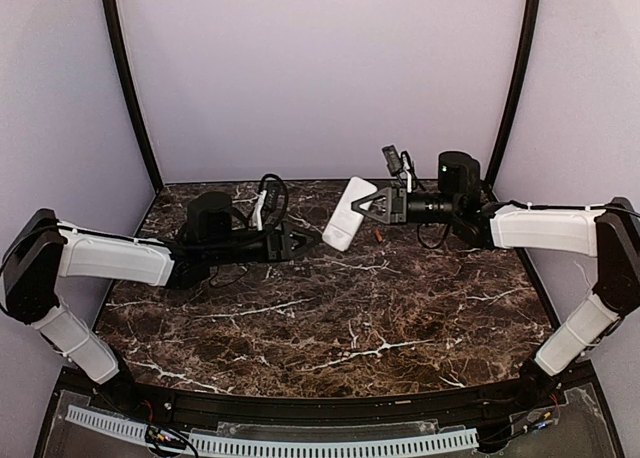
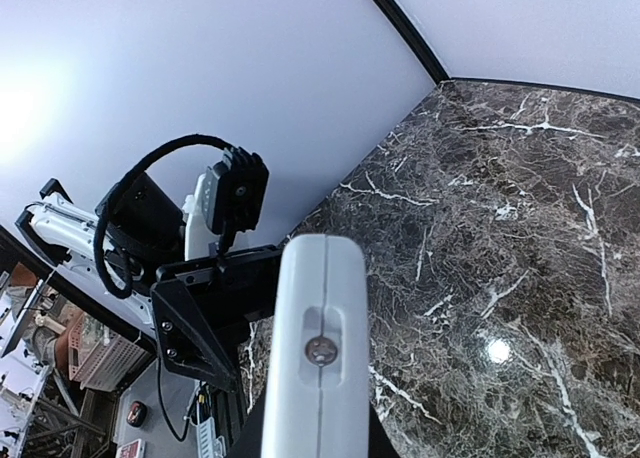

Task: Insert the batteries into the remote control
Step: Remove the battery cover from the remote control.

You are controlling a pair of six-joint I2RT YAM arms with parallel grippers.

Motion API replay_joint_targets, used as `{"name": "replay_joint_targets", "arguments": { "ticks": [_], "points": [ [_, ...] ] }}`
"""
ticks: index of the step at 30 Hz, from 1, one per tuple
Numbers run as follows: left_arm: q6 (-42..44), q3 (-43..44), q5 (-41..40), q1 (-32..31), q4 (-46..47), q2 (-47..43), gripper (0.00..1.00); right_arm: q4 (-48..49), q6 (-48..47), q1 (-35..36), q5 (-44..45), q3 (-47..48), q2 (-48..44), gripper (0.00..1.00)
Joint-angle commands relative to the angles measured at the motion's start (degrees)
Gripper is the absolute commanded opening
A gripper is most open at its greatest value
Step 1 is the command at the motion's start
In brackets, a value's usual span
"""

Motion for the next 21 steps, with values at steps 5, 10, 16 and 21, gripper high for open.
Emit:
{"name": "replay_joint_targets", "arguments": {
  "ticks": [5, 10, 16, 21],
  "points": [
    [-7.8, 1.7, 2.6, -0.3, 6.7, 4.7, 0.83, 5.9, 0.6, 2.7, 0.3, 0.4, 1.0, 0.00],
    [-8.3, 3.1, 2.1, -1.0, 7.5, 5.5, 0.83, 3.8, -1.2, 4.4, 2.0, 2.3, 1.9, 0.00],
    [-9.9, 4.3, 2.4, -1.2, 8.8, 7.1, 0.76, 3.8, -1.7, 5.4, 2.6, 3.4, 3.0, 0.00],
    [-10.3, 4.5, 2.5, -1.2, 7.7, 8.1, 0.61, 3.9, -2.0, 5.4, 3.0, 3.4, 2.1, 0.00]
  ]
}}
